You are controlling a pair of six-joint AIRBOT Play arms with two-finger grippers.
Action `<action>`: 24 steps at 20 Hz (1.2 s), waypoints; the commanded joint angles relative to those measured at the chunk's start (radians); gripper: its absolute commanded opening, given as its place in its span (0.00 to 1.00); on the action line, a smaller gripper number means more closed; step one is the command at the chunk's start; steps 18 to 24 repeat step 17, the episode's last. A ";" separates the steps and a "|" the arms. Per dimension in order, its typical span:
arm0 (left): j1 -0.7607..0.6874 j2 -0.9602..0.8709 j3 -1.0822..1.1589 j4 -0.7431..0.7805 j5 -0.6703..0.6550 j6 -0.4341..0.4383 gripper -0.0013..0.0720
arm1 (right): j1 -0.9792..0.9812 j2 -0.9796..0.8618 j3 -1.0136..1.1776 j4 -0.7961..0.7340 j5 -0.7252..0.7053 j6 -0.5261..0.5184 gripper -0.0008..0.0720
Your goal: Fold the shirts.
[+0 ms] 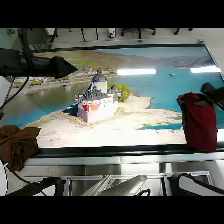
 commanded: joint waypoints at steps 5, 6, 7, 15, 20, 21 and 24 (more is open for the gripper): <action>-0.260 0.294 -0.673 0.060 -0.173 -0.077 0.05 | 0.546 0.304 -0.462 0.047 0.363 -0.063 0.04; -0.285 0.334 -0.748 0.061 -0.198 -0.097 0.05 | 0.581 0.309 -0.484 0.047 0.373 -0.062 0.04; -0.301 0.370 -0.803 0.060 -0.219 -0.116 0.05 | 0.604 0.308 -0.491 0.047 0.373 -0.063 0.04; -0.314 0.557 -0.947 0.062 -0.262 -0.118 0.05 | 0.637 0.305 -0.492 0.047 0.359 -0.059 0.04; -0.314 0.592 -0.966 0.062 -0.294 -0.118 0.05 | 0.637 0.305 -0.492 0.047 0.358 -0.059 0.04; -0.314 0.592 -0.966 0.062 -0.294 -0.118 0.05 | 0.637 0.305 -0.492 0.047 0.358 -0.059 0.04; -0.314 0.592 -0.966 0.062 -0.294 -0.118 0.05 | 0.637 0.305 -0.492 0.047 0.358 -0.059 0.04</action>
